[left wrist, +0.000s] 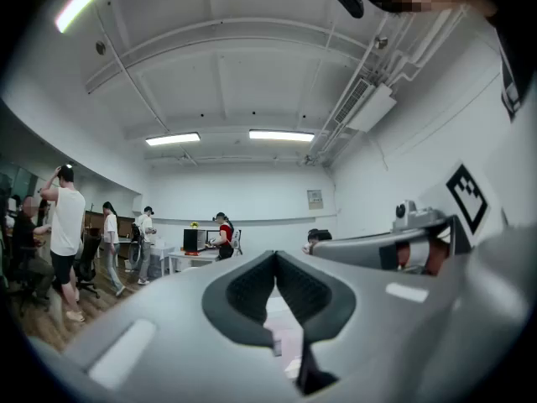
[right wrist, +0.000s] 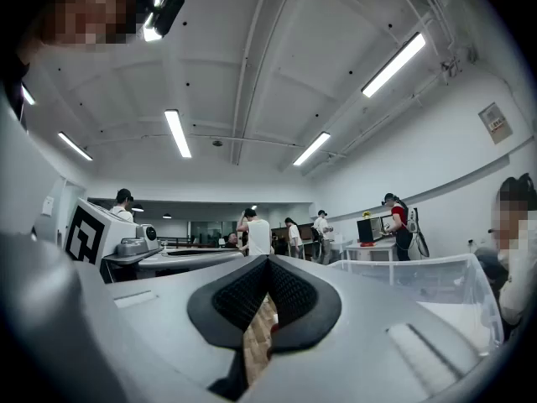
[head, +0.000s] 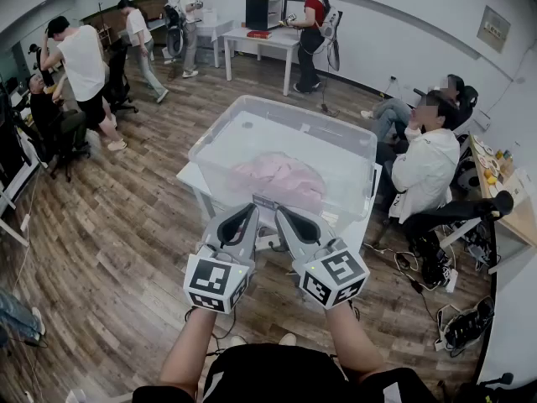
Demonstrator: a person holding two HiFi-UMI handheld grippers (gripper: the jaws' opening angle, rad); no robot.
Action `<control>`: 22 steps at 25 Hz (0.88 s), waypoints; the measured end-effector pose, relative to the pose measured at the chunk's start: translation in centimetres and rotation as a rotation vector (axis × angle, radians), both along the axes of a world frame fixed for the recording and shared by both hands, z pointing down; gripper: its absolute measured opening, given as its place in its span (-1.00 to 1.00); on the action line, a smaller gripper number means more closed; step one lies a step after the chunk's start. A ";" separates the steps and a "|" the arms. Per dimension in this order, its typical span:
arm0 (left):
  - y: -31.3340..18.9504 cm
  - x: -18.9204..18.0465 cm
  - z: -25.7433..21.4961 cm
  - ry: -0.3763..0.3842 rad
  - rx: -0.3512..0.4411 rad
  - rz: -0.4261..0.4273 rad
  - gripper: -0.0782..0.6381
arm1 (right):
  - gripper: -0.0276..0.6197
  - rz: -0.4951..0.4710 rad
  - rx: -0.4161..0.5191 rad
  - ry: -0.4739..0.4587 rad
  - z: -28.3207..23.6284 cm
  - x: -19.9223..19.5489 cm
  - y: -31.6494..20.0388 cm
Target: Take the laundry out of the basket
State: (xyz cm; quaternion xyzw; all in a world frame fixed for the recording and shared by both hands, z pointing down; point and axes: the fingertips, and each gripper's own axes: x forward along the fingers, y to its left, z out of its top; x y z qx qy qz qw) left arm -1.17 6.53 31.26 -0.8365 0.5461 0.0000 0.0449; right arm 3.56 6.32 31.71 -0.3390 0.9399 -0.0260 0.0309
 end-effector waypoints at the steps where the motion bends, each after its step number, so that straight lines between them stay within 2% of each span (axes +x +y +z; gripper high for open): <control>1: 0.0 0.1 0.1 0.001 -0.002 0.002 -0.76 | -0.93 -0.001 -0.002 -0.001 0.1 0.1 0.0; 7: 0.1 1.1 0.3 -0.005 -0.010 0.007 -0.76 | -0.92 -0.012 -0.020 -0.011 0.4 0.8 0.1; 15: 0.3 2.3 0.3 0.012 0.015 0.017 -0.76 | -0.92 -0.018 -0.014 -0.009 0.3 1.7 0.2; 22: 0.4 4.5 0.6 -0.023 0.012 0.040 -0.76 | -0.92 -0.065 -0.011 -0.023 0.3 2.2 0.6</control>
